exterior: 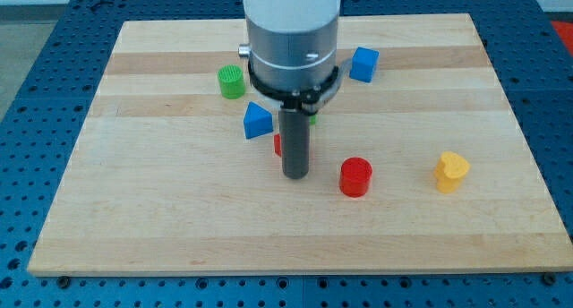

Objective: Slide the blue triangle closer to the green star

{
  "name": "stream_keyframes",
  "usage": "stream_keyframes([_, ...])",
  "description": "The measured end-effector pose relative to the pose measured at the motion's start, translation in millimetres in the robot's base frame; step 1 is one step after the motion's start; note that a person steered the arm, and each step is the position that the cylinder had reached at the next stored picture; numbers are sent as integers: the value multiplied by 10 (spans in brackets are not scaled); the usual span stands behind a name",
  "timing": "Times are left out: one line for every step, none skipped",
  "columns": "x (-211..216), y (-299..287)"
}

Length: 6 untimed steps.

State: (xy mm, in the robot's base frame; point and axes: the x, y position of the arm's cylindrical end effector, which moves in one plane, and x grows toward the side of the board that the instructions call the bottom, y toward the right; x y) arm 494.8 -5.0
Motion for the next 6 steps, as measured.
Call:
stream_keyframes([-19, 5])
stream_keyframes([96, -141])
stream_keyframes([13, -604])
stream_keyframes([-252, -959])
stream_keyframes([-528, -1057])
stream_keyframes([-607, -738])
